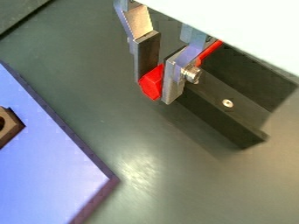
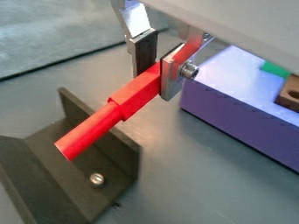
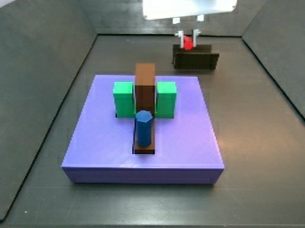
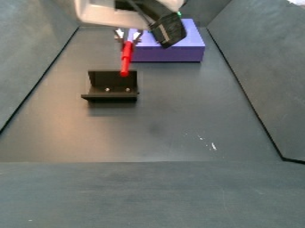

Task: Pick up the red object. Move up. Place the red object on the fixture. Regrasp the red object. Move to above the board. Insert the red object.
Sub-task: Place the red object on the fixture.

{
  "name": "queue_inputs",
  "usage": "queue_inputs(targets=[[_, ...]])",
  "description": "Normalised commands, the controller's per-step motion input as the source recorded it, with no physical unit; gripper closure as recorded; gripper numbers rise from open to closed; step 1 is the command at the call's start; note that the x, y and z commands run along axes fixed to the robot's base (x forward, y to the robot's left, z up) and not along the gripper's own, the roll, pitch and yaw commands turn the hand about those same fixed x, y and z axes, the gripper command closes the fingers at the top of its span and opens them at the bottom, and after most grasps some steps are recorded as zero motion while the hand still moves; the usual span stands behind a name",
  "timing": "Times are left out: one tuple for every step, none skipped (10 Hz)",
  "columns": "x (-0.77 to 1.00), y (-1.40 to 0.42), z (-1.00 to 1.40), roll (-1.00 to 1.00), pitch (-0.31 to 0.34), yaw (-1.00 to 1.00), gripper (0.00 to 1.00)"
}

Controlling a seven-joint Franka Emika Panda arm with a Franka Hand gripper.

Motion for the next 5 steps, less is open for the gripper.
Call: queue_inputs(targets=[[0.57,0.33,0.0,-1.0,0.0,0.0,1.0],[0.52,0.36,0.0,-1.0,0.0,0.0,1.0],[0.42,0.37,0.0,-1.0,0.0,0.0,1.0],[0.04,0.27,0.0,-1.0,-0.063,0.02,1.0],[-0.17,0.03,-0.06,-0.99,-0.294,0.1,1.0]])
